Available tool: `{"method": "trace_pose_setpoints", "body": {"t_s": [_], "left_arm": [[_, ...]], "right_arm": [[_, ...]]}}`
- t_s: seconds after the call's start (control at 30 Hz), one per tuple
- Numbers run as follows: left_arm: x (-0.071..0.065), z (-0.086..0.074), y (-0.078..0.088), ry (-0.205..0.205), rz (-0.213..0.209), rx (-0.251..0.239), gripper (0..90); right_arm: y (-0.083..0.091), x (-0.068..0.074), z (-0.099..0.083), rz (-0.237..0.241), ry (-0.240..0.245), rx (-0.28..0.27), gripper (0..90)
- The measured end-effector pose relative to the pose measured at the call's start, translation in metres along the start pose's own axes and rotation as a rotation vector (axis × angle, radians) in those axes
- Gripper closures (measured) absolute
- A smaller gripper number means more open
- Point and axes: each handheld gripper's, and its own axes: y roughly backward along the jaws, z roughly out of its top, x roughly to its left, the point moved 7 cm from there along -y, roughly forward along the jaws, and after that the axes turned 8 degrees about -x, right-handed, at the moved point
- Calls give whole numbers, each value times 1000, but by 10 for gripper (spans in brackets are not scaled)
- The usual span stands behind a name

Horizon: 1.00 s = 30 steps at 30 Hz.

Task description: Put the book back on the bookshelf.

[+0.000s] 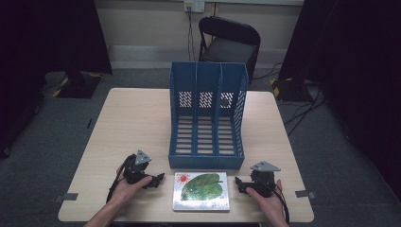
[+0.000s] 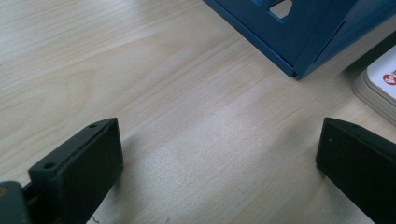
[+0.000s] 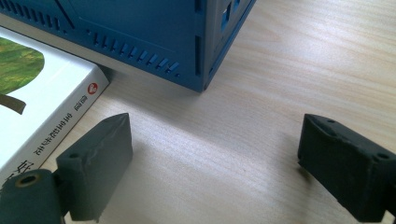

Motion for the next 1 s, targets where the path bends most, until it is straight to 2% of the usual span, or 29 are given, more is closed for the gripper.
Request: {"method": "trace_pose_setpoints", "body": {"t_s": [0.17,0.23,0.27,0.3,0.37,0.4,0.43,0.5,0.53,0.57,0.6,0.67,0.7,0.73,0.83,0.97,1.0], "left_arm": [[-2,3,4,6,8,26,75],[-4,4,6,5,-3,22,154],[-5,4,7,4,-11,26,204],[-6,4,8,2,-17,32,205],[-8,5,9,2,-24,28,207],[-10,6,10,-6,-32,27,207],[-16,10,14,-11,-58,2,257],[-19,12,15,-9,-67,-3,261],[-25,16,17,8,-85,-23,261],[-25,16,17,8,-85,-23,261],[-30,18,18,18,-108,-24,261],[-37,19,17,14,-131,-18,264],[-40,19,16,6,-138,-11,274],[-46,20,15,9,-161,-5,284],[-56,20,13,20,-208,6,312],[-64,19,11,20,-234,11,334],[-64,19,11,20,-234,11,334]], "right_arm": [[3,1,-2,-39,-26,2,96],[4,1,-2,-38,-25,5,105],[5,1,-2,-40,-32,7,138],[6,1,-2,-31,-28,2,178],[7,2,-1,-22,-21,1,194],[8,4,0,-13,-21,-6,193],[10,10,5,1,1,-20,193],[12,16,8,17,15,-35,193],[14,20,10,32,12,-47,203],[14,20,10,32,12,-47,203],[15,22,11,37,11,-53,208],[18,33,14,88,16,-65,212],[19,35,15,97,18,-67,217],[21,42,17,125,15,-80,223],[23,50,19,153,31,-92,218],[23,64,19,222,45,-94,209],[23,64,19,222,45,-94,209]]}}
